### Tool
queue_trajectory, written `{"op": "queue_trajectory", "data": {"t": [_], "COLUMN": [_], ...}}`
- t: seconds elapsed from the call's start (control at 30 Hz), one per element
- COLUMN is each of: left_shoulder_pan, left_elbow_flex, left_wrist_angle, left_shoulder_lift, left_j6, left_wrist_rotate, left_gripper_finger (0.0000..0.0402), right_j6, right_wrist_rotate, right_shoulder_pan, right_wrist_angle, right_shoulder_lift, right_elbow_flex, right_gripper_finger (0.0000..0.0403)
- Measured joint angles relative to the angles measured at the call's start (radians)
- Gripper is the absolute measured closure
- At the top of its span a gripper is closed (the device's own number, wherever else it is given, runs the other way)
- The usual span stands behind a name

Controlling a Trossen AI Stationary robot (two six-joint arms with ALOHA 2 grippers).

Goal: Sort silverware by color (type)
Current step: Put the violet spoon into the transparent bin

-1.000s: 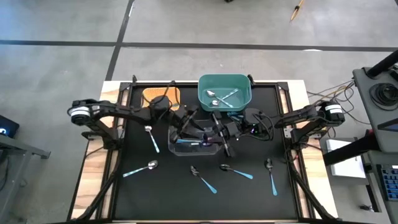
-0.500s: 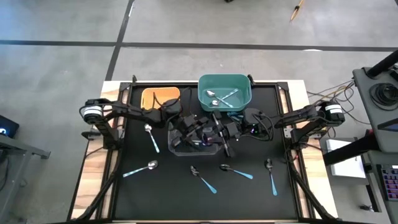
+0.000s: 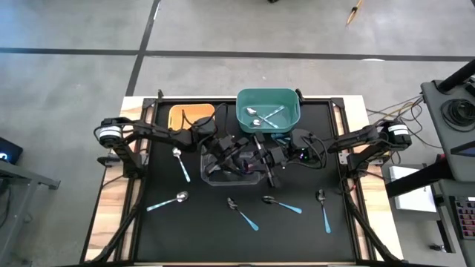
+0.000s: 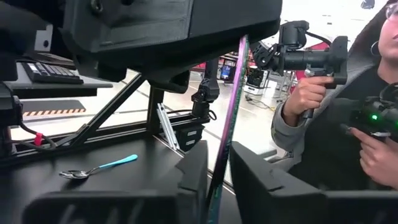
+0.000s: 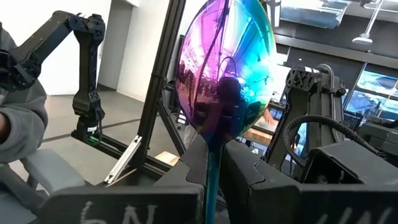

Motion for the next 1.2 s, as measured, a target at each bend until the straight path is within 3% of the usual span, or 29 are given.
{"op": "queue_trajectory", "data": {"t": [0.13, 0.63, 0.97, 1.1, 1.2], "left_shoulder_pan": [-0.001, 0.032, 0.081, 0.092, 0.093], "left_elbow_flex": [0.0, -0.002, -0.009, -0.019, -0.022], "left_wrist_angle": [0.0, -0.061, -0.324, -0.514, -0.71], "left_shoulder_lift": [-0.002, -0.015, -0.118, -0.191, -0.256], "left_j6": [0.005, -0.127, -0.115, -0.032, 0.055], "left_wrist_rotate": [0.021, -0.008, -0.031, -0.118, -0.249], "left_gripper_finger": [0.0394, 0.0401, 0.0401, 0.0401, 0.0401], "right_j6": [0.011, 0.072, 0.099, 0.117, 0.122], "right_wrist_rotate": [-0.006, 0.096, 0.275, 0.298, 0.299], "right_shoulder_pan": [0.0, -0.004, -0.005, -0.005, -0.005], "right_wrist_angle": [-0.001, -0.062, -0.281, -0.328, -0.342], "right_shoulder_lift": [0.0, -0.019, -0.137, -0.165, -0.174], "right_elbow_flex": [0.0, 0.0, 0.0, 0.0, 0.0], "right_gripper_finger": [0.0388, 0.0285, 0.0255, 0.0252, 0.0255]}}
